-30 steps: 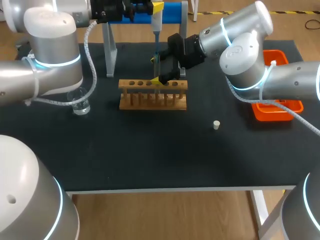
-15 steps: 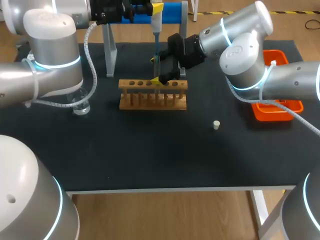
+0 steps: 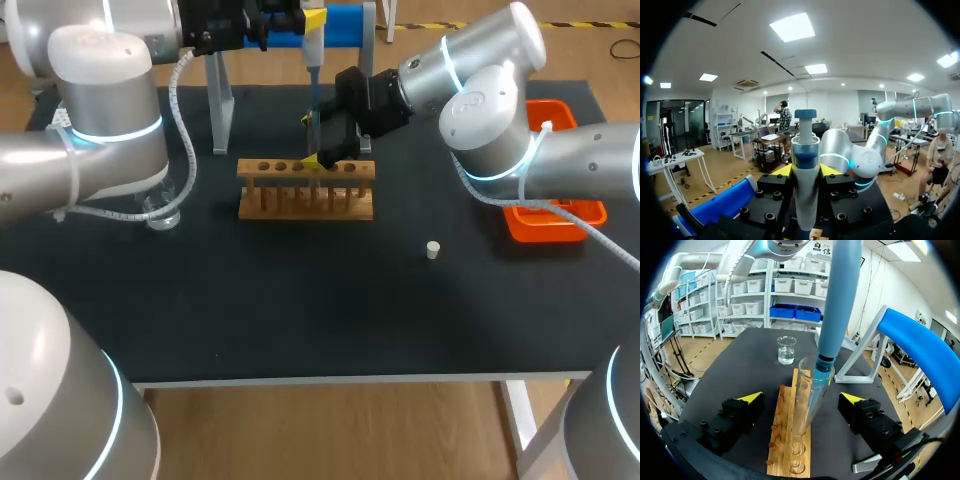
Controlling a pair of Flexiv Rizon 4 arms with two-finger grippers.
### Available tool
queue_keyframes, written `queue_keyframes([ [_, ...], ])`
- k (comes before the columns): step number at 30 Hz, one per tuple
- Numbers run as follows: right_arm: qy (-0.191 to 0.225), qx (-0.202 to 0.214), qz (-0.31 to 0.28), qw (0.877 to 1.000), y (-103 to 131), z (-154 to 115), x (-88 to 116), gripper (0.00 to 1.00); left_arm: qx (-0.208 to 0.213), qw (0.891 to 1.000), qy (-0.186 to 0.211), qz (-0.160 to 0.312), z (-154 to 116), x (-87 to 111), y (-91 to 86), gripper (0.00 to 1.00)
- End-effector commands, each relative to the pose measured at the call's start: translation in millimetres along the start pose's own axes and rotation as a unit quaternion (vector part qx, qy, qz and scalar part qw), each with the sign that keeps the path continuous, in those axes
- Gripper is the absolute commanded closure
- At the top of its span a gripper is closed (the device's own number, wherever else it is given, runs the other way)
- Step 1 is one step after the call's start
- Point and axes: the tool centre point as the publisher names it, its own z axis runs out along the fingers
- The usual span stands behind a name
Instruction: Invert the test tube, pick up the pipette, mount the tip to pipette, aspirate from beaker and dispense into the tube, eject the tip, return the pipette, and cap with the stopper.
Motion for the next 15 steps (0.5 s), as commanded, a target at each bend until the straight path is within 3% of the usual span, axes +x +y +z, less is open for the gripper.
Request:
queue_keyframes([
  [1,0.001,0.002,0.0,1.0,0.5,-1.3,-0.2,0.0,-0.001,1.0,-0.003,0.001,0.9,1.3,0.5,1.0],
  [15,0.001,0.002,0.0,1.0,0.5,-1.3,-0.2,0.0,0.0,1.0,-0.005,0.001,0.5,1.4,3.9,1.0],
])
